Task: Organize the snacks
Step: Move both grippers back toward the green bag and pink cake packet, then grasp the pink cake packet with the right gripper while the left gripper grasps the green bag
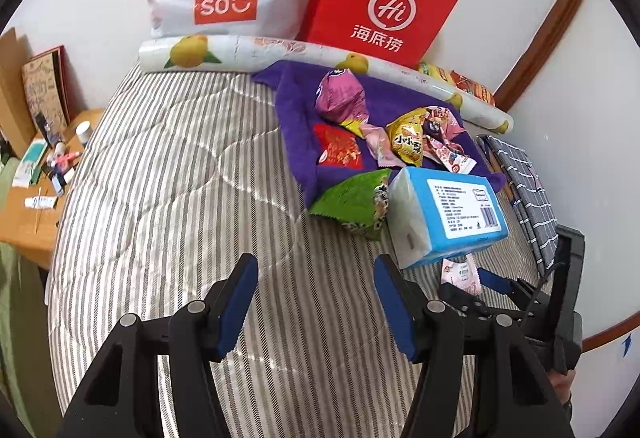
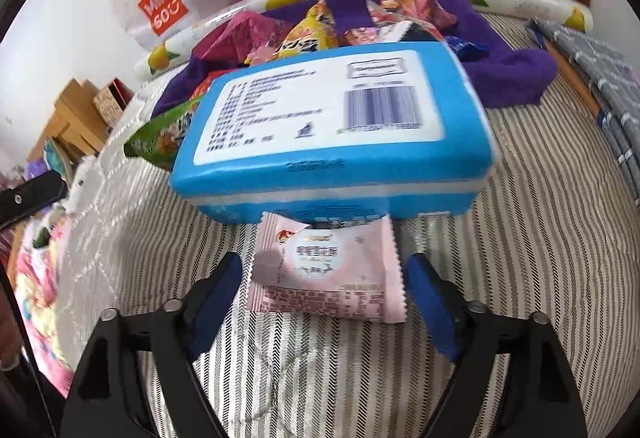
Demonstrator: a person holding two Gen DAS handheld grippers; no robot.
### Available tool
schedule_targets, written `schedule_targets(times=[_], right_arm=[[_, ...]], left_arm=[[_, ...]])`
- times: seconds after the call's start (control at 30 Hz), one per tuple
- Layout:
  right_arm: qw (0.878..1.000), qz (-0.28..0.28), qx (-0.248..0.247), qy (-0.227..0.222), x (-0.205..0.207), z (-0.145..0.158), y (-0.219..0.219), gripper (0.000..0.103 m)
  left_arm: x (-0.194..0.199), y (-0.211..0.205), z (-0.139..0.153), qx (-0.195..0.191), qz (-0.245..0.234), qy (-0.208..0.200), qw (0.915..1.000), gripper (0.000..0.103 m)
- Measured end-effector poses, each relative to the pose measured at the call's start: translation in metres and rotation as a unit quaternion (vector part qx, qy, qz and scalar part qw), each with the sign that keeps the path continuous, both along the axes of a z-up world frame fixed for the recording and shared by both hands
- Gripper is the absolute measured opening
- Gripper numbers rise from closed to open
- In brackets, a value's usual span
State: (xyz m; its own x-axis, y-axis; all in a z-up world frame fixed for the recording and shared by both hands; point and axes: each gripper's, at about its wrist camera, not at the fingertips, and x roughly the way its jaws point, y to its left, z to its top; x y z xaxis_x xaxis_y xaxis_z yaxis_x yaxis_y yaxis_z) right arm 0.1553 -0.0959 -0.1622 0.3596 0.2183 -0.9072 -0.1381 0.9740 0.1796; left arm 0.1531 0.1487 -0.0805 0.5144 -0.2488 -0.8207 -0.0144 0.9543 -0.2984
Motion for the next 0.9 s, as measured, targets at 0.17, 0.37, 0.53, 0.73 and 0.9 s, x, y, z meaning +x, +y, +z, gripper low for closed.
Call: schedule_targets(times=[0.17,0.37,0.53,0.73,0.9], right_arm=[[0.997,0.001,-0.075,-0.021,-0.002,-0.007,0.024,0.09],[0.996,-0.012,-0.08,-0.045,-0.006,-0.003,0.012,0.068],[0.997,-0.002,-0.065,-0.04,-0.01,0.003,0.003,0.057],[0.998,0.002,-0.044,-0.042,-0.017,0.01,-0.006,0.055],[0.997,0.008,-0.04,-0.059,-0.023,0.024,-0.017,0.055]], left_arm=[[-0.001,0.0,-0.009,-0.006,0.001,0.007,1.0,0.058],[0.0,-0.006,-0.018,-0.003,-0.003,0.015,0.9999,0.058],[0.007,-0.013,-0.021,-0.006,-0.006,0.011,0.9999,0.058],[0.021,-0.028,-0.023,0.0,-0.019,0.002,0.9998,0.058],[0.039,-0.039,-0.025,0.006,-0.029,-0.009,0.9995,0.058]])
